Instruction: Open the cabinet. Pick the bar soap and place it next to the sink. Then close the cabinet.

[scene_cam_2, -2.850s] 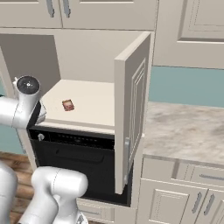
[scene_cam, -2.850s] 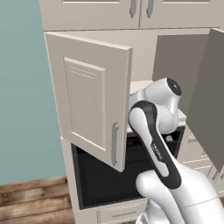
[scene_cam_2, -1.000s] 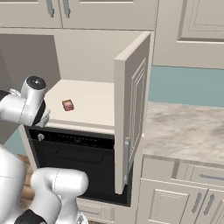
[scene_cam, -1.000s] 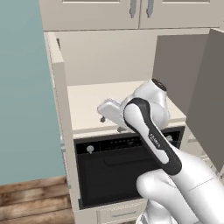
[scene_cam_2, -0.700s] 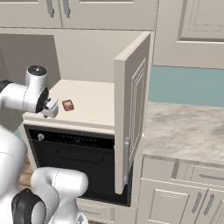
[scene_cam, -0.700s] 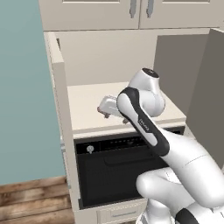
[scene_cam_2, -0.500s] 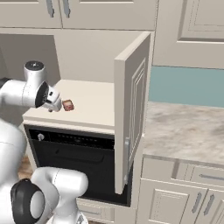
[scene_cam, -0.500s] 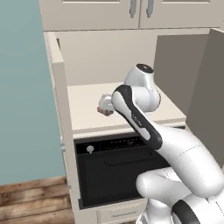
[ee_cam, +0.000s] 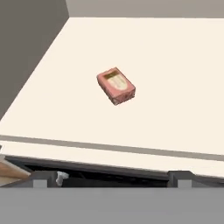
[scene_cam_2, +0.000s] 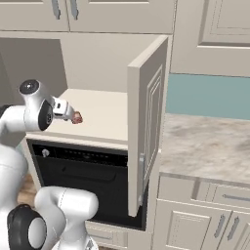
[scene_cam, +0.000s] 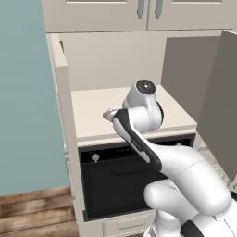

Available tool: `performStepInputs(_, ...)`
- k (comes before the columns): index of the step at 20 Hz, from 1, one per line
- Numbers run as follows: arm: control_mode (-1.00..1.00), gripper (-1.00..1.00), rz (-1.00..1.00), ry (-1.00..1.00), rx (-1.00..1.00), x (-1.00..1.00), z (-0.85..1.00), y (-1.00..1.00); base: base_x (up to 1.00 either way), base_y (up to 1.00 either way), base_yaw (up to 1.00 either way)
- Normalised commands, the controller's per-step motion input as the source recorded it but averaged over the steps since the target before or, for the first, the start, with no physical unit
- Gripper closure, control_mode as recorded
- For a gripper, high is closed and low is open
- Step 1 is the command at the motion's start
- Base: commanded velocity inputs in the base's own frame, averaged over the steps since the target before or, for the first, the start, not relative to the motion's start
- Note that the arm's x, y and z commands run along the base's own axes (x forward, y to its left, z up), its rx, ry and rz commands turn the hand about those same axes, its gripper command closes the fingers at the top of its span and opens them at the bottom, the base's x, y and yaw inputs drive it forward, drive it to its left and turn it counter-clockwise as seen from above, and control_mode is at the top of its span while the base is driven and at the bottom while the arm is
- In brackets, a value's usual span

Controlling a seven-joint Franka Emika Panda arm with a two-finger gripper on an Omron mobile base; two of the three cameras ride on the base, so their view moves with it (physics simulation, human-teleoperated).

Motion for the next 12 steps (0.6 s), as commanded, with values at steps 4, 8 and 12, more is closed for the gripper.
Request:
performStepInputs(4,-1.00,-1.00,0.01,-0.02,-0.01,0.37,-0.01,-0.21,0.00,0.00,0.00)
performStepInputs(8,-1.00,-1.00,0.02,0.00,0.00,0.38,-0.04,-0.08,0.00,0.00,0.00)
performStepInputs(12,-1.00,-1.00,0.03,0.00,0.00,0.37,-0.16,0.00,0.00,0.00,0.00)
